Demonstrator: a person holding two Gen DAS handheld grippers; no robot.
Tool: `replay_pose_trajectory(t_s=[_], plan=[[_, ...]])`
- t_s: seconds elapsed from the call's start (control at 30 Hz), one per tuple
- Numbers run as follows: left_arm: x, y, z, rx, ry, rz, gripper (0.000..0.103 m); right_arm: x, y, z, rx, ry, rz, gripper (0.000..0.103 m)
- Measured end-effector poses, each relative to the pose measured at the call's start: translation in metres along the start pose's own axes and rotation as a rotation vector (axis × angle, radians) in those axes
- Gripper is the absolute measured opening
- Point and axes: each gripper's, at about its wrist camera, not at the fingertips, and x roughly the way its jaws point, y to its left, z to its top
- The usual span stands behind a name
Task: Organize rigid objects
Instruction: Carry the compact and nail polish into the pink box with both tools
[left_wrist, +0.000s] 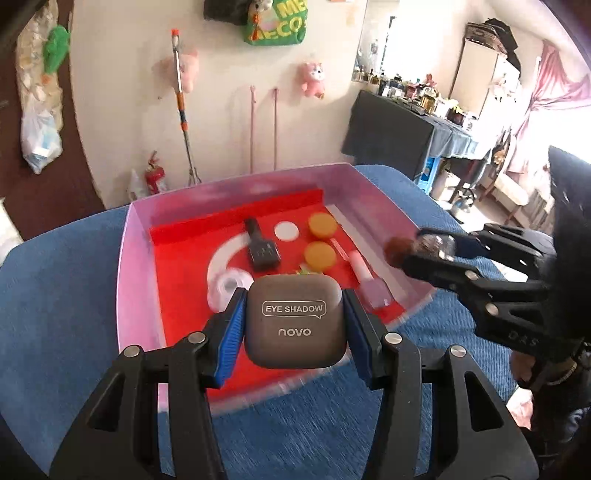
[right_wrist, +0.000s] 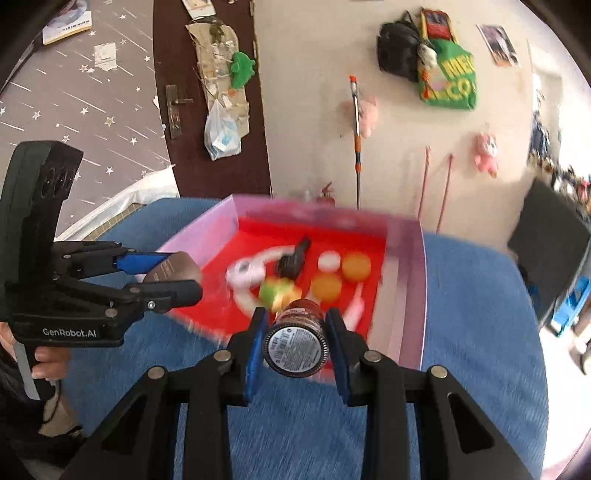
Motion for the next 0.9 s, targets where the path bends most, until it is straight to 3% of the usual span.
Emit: replay_pose_trajectory(t_s=[0.23,0.47,0.7,0.9], plan=[[0.066,0.039,0.041,0.021,0.14,0.099,0.048,0.091,-0.017,0.066,-0.002,0.117,0.011,0.034],[0.116,0.058,0.06,0.031,0.241,0.137,0.048,0.173,-0.02,0.091,-0.022,0.268,-0.019,0.034],[0.145,0.066,0.062,0.005,0.309,0.133,0.048,0.209,-0.025,0.095,-0.029,0.34,-0.035,0.034],[0.156,0.068,0.06,-0.011,0.346,0.141,0.048,0.217,-0.028,0.09,-0.026,0.381,-0.021,0.034]])
